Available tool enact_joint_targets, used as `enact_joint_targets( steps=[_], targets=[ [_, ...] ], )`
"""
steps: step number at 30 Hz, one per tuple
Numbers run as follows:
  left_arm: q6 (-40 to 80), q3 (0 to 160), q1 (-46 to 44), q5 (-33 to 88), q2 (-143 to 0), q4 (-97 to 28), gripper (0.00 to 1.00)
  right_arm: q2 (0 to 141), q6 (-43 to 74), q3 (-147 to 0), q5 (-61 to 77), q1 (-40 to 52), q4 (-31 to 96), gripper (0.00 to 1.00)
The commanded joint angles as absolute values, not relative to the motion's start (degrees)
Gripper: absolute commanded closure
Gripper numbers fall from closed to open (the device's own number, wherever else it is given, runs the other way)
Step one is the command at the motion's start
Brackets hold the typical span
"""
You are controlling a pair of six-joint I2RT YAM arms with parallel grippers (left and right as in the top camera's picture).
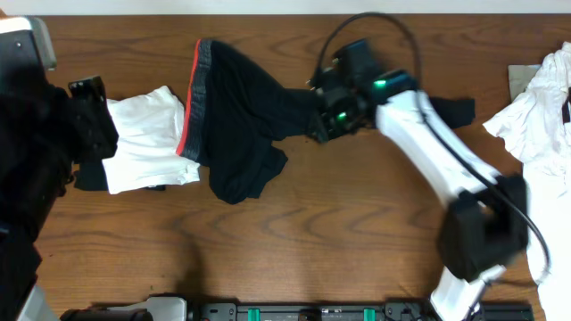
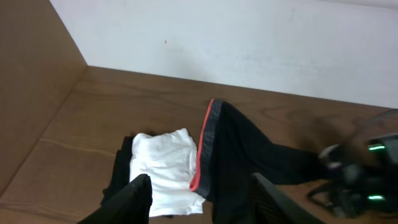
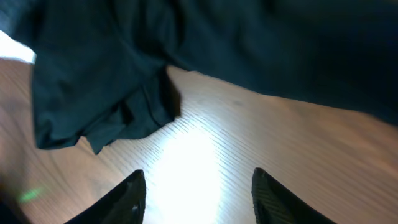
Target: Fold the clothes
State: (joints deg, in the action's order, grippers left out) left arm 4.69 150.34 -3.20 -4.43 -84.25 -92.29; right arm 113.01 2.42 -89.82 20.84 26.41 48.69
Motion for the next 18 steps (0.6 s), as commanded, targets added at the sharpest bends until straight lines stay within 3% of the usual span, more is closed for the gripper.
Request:
enact_joint_targets(
  steps=[1, 12, 14, 17, 18],
  targets=[
    [5.04, 150.06, -3.29, -4.03, -84.71, -96.77, 0.48, 119.22, 5.04, -88.97, 24.88, 30.09, 46.94, 0.52],
    [5.04, 150.06, -3.29, -4.03, -84.77, -96.77, 0.48, 125.91, 7.29, -88.97, 27.07, 34.54, 38.96, 0.53],
    [5.04, 150.06, -3.29, -4.05, -84.77, -96.77, 0.48, 125.97, 7.66, -88.97, 27.03, 35.4, 38.81, 0.65],
    [5.02, 150.06, -3.29, -4.05, -84.77, -96.77, 0.48, 125.95, 7.9, -88.97, 27.05, 36.14, 38.85, 0.97],
    [5.02, 150.06, -3.29, -4.05, -84.77, -96.77, 0.48, 125.82, 7.88, -88.99, 27.03, 36.16, 39.55, 0.99]
  ],
)
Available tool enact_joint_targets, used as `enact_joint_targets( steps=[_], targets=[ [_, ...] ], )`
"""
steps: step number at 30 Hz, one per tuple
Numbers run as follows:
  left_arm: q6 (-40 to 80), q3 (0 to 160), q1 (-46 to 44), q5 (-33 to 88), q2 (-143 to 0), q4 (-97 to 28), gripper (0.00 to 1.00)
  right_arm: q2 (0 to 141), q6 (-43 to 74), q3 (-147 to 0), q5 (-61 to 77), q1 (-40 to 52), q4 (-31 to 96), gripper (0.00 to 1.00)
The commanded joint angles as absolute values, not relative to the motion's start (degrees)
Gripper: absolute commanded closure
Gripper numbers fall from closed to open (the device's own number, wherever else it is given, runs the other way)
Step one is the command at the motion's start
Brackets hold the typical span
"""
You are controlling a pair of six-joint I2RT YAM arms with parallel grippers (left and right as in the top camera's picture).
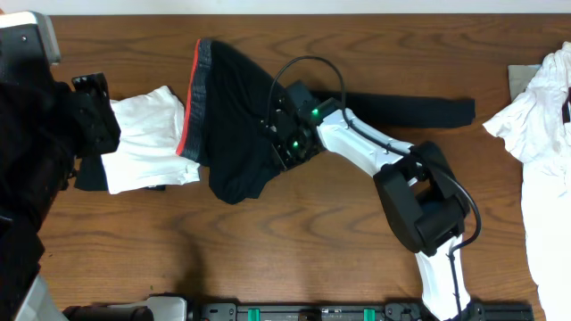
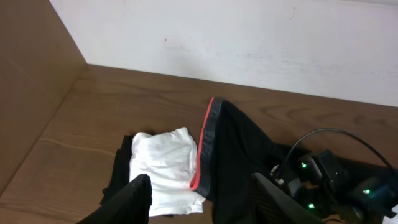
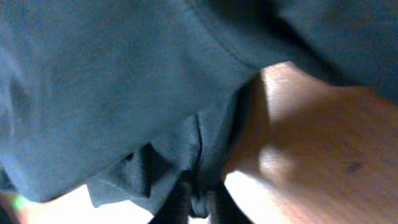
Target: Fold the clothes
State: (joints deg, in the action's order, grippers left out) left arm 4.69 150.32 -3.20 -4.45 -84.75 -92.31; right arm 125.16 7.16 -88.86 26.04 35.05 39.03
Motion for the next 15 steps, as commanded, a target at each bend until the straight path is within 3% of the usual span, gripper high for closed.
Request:
enact_joint_targets(
  steps=[1, 9, 15],
  targets=[
    [5.02, 150.06, -3.29, -4.05, -84.77, -96.77, 0.48, 125.29, 7.68, -89.03, 26.46, 35.94, 40.88, 0.98],
    [5.02, 150.06, -3.29, -4.05, -85.03, -96.77, 0.48, 109.71, 6.39, -90.61, -2.22, 27.05, 59.96, 0.99],
    [5.02, 150.06, -3.29, -4.05, -86.21, -96.77, 0.48, 93.95, 1.56, -90.63, -4.1, 17.5, 64.97, 0.92]
  ],
)
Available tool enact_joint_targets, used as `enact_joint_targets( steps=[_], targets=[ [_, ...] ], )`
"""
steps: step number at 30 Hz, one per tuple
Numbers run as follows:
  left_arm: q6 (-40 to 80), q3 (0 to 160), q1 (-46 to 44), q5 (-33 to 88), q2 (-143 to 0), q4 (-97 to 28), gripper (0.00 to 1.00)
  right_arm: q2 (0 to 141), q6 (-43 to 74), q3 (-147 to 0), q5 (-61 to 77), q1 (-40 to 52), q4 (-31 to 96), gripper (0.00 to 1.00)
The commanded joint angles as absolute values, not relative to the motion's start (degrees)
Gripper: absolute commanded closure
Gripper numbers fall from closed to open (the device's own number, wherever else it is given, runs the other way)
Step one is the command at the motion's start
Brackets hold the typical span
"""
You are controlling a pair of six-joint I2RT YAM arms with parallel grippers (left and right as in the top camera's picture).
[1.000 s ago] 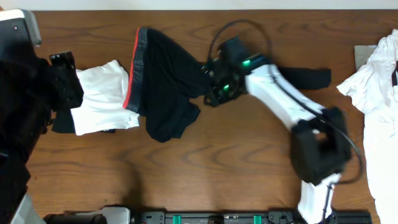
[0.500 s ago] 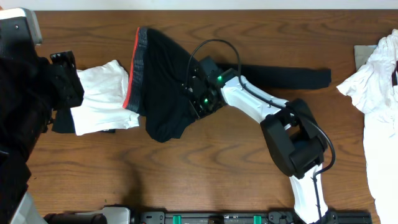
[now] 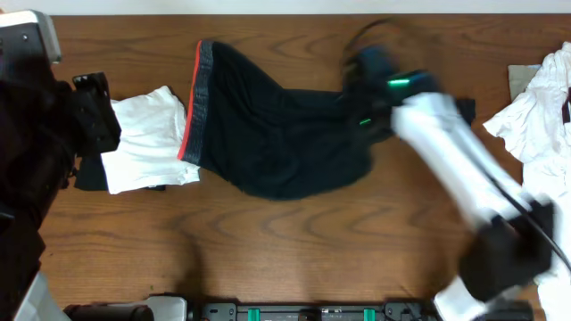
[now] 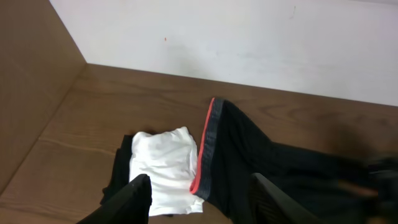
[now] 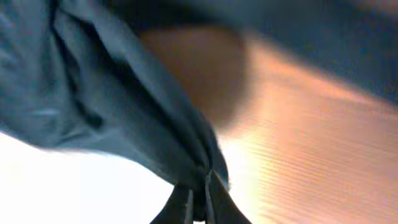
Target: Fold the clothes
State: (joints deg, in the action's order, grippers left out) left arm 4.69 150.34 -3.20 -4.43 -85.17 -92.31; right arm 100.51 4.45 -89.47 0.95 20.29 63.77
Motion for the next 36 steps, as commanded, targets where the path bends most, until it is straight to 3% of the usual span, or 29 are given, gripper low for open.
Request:
enact_joint_targets(
  steps=[1, 13, 15, 17, 19, 22, 28, 35, 36],
  targets=[
    [5.02, 150.06, -3.29, -4.05, -86.52, -96.77, 0.48, 92.23, 1.56, -90.63, -4.1, 16.1, 65.56, 0.92],
    [5.02, 150.06, -3.29, -4.05, -89.21, -96.77, 0.48, 88.23, 1.45, -90.61, -4.01, 3.75, 72.27, 0.98],
    [5.02, 150.06, -3.29, -4.03, -89.41, -96.77, 0.48, 88.23, 1.52, -90.45, -3.77, 3.66, 72.44, 0.92],
    [5.02, 149.97, -3.29, -3.73, -89.8, -96.79, 0.48, 88.29, 2.98, -89.82, -3.18, 3.66, 72.31, 0.72],
    [5.04, 148.94, -3.29, -1.54, -90.13, -96.79, 0.48, 88.68, 5.74, -88.53, -3.18, 3.66, 71.81, 0.66],
    [5.04, 144.18, -3.31, 2.68, -90.37, -96.77, 0.48, 90.08, 9.72, -86.04, -2.81, 3.66, 69.82, 0.46],
    [5.08, 123.7, -3.31, 6.96, -90.63, -95.35, 0.48, 92.79, 11.94, -83.9, 4.73, 2.7, 67.09, 0.36],
    [5.72, 95.09, -3.62, 12.86, -90.67, -77.62, 0.48, 93.45, 12.45, -83.88, 8.47, 0.69, 66.43, 0.31],
    [6.28, 91.11, -3.62, 12.88, -90.67, -74.13, 0.44, 93.45, 12.43, -83.88, 8.45, 0.56, 67.07, 0.3]
  ],
)
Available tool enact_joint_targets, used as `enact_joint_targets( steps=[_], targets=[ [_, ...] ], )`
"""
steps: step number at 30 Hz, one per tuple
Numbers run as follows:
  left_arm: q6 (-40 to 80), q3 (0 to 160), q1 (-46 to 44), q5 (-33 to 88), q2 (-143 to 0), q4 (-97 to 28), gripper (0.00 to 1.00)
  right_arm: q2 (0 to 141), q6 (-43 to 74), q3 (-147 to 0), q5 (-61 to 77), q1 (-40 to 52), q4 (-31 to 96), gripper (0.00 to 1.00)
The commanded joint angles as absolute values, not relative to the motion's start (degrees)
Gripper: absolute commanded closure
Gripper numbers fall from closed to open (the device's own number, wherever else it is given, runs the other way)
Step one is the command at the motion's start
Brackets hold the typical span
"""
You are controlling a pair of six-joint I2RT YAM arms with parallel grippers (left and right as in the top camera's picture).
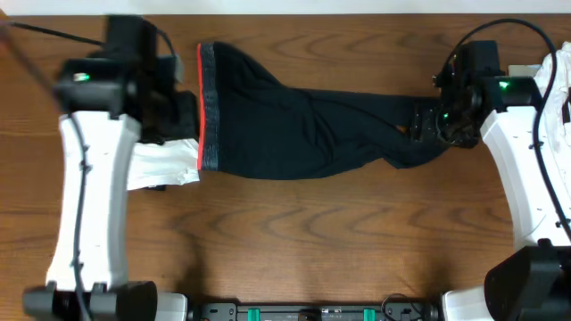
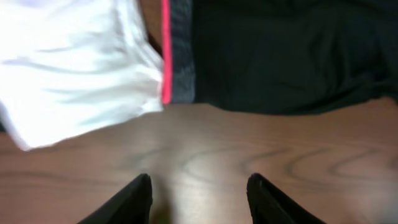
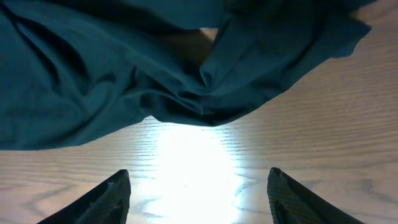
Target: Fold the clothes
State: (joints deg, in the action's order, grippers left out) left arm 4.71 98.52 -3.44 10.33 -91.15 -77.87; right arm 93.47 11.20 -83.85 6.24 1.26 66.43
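A black garment (image 1: 303,125) with a red-striped waistband (image 1: 208,107) lies stretched left to right across the table's far half. My right gripper (image 1: 431,127) hangs open over its bunched right end; in the right wrist view the rumpled black cloth (image 3: 124,74) lies just beyond the open gripper (image 3: 199,199), which holds nothing. My left gripper (image 1: 183,120) is open near the waistband; its wrist view shows the gripper (image 2: 199,196) over bare wood, the waistband (image 2: 177,62) and black cloth (image 2: 280,56) ahead.
A folded white garment (image 1: 156,165) lies against the waistband's left side and also fills the upper left of the left wrist view as white cloth (image 2: 68,68). A pile of white clothes (image 1: 549,80) sits at the table's right edge. The wooden table (image 1: 294,241) shows bare in front.
My right gripper was shut on the black garment's cloth mid-table; now it is open farther right and the garment lies stretched out. My left arm moved from the far left in over the waistband.
The black garment first lay crumpled with my right gripper open over it. Then the gripper was shut on a fold at its lower middle, then farther right with the cloth drawn out. Now the cloth is released, spread long, and the left arm has come in.
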Motion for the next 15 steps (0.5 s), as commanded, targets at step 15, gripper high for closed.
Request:
enact_joint_targets(
  steps=[15],
  targets=[
    [4.54, 66.19, -3.62, 4.62, -97.3, -44.91, 0.39, 93.91, 12.43, -83.5, 9.5, -0.54, 69.21, 0.25]
  ],
)
